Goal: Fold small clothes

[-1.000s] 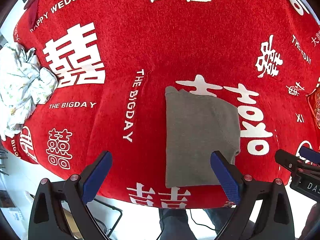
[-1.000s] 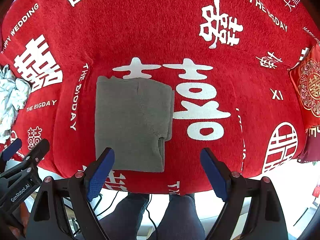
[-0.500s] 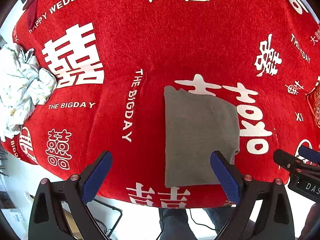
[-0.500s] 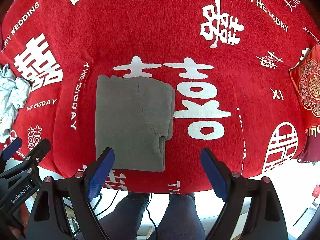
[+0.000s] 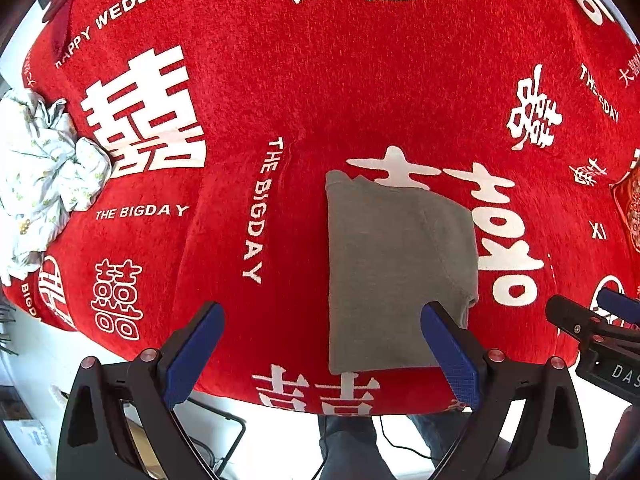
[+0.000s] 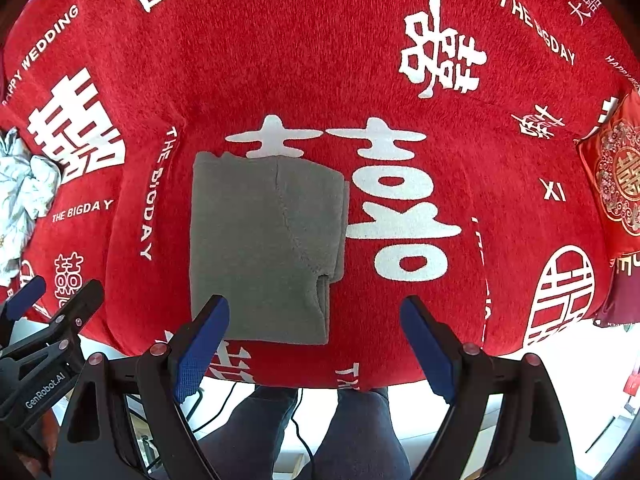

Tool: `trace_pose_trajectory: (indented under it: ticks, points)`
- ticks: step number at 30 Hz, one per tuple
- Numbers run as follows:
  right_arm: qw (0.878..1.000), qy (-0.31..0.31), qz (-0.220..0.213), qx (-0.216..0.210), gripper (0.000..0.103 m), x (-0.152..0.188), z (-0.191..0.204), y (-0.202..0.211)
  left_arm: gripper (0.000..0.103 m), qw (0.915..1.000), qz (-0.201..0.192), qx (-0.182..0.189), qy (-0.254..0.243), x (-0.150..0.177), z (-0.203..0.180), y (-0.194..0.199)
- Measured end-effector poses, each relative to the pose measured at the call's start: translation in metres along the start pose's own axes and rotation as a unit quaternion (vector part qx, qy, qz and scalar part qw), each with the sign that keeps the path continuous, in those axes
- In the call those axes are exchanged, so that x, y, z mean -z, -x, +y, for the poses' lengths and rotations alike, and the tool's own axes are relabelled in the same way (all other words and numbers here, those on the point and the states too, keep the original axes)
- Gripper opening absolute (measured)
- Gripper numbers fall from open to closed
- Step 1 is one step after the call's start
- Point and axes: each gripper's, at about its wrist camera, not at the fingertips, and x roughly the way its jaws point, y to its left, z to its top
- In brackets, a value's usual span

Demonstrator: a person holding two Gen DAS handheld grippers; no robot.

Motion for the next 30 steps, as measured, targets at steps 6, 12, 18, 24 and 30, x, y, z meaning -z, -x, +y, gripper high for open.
trace_pose_trajectory:
  ticks: [6,12,18,24,30]
  points:
    - [1.0,0.0,0.001,0.0,0.09,-0.0001,-0.0001,0.0002,0.099,1.0,0.0,0.0,0.001,0.0001,0.0002,0.0]
    - [1.0,0.0,0.0,0.0,0.09,-0.0001,-0.0002,-0.0001,0.099,1.0,0.0,0.0,0.001,0.0,0.0002,-0.0003]
    - [1.0,0.001,0.0,0.0,0.09,0.0,0.0004,0.0001,0.099,1.0,0.0,0.0,0.0,-0.0001,0.0004,-0.0004]
    - [1.0,0.002,0.0,0.001,0.09,-0.0005,0.001,-0.0002,0.099,1.0,0.0,-0.001,-0.002,0.0002,0.0008,-0.0007]
    - [1.0,0.001,0.0,0.001,0.09,0.0,0.0016,0.0001,0.099,1.0,-0.004,0.002,-0.001,0.0005,0.0011,-0.0003]
